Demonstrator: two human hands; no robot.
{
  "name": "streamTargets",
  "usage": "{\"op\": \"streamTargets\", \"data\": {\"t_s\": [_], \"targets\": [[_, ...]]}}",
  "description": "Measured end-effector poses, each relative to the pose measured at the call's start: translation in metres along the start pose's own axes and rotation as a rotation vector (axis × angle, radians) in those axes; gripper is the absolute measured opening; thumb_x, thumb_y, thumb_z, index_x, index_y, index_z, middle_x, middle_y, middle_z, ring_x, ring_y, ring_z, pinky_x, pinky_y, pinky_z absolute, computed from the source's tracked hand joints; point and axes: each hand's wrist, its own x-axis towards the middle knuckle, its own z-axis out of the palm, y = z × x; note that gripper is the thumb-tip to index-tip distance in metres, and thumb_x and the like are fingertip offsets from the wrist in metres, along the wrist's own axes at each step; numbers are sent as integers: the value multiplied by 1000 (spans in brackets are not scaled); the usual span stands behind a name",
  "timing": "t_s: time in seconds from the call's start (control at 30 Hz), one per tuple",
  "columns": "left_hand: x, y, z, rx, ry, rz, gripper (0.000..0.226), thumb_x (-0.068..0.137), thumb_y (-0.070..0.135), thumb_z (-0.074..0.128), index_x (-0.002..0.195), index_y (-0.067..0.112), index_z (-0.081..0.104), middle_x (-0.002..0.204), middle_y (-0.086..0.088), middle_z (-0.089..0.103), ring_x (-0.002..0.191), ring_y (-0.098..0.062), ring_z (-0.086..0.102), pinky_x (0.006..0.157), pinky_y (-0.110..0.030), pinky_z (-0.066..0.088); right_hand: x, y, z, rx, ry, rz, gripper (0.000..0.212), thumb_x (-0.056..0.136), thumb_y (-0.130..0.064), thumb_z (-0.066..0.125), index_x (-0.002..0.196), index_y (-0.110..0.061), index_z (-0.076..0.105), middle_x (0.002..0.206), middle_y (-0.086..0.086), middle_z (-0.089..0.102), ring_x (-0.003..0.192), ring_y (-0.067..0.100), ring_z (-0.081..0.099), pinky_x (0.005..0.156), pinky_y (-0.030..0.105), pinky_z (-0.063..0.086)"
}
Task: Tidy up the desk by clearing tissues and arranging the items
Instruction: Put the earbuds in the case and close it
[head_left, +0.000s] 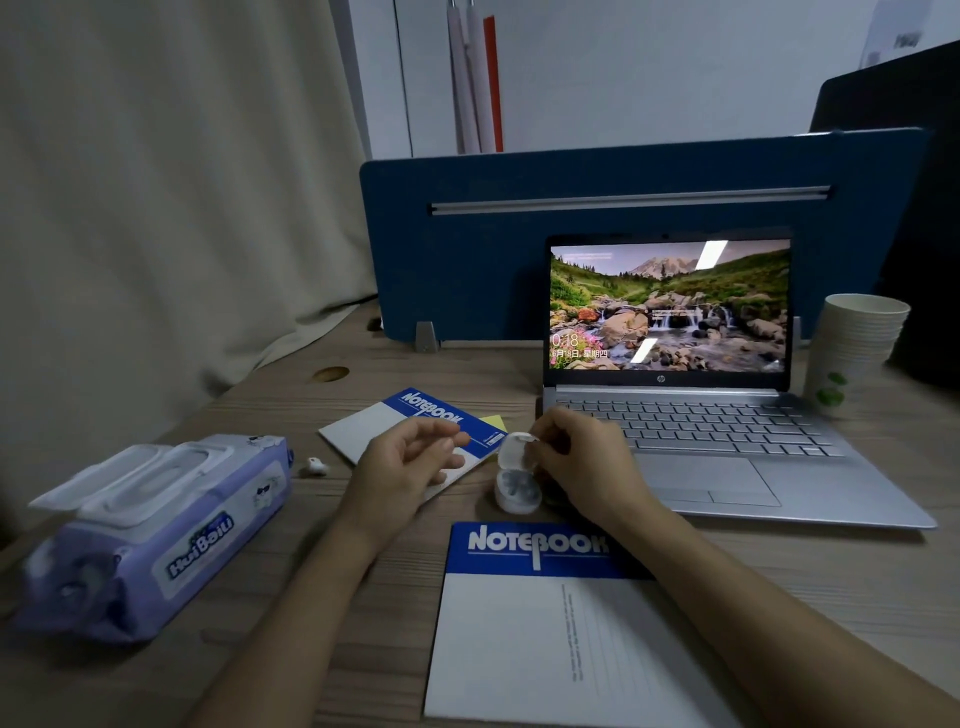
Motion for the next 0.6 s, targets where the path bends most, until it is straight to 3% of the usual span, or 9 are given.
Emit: {"op": "streamTargets", "data": {"t_s": [0.1,0.23,0.4,0.5,0.6], "targets": [[-1,-3,-4,145,24,50,14,97,15,57,102,24,67,100,9,75,94,-8,70,77,-28,56,3,1,1,-42,9,-8,6,90,-21,65,93,-26,64,87,-9,68,73,0,61,55,12,49],[-5,-10,-19,319,60,103,17,97,17,57,100,29,68,105,16,70,103,0,62,86,-25,51,3,3,3,-37,11,-27,15,91,-22,65,106,-23,65,98,-5,70,81,1,60,63,12,49],[-17,-19,-50,317,181,46,20,96,16,58,99,33,68,108,18,67,101,7,59,69,-11,48,0,6,-2,-39,-6,-26,23,91,-25,65,113,-20,65,104,-3,71,87,5,62,72,15,51],[-27,-24,-64,396,180,19,20,95,19,61,101,37,67,106,22,65,100,9,58,72,-11,44,-5,6,-10,-31,-7,-40,24,90,-27,65,113,-20,66,102,-4,70,89,8,63,76,19,53],[-34,-27,-70,443,120,-24,18,90,26,68,101,40,65,103,20,65,95,10,60,71,-13,45,-10,6,-17,-38,-2,-55,22,89,-28,66,110,-21,66,96,-9,66,87,7,61,69,12,46]]}}
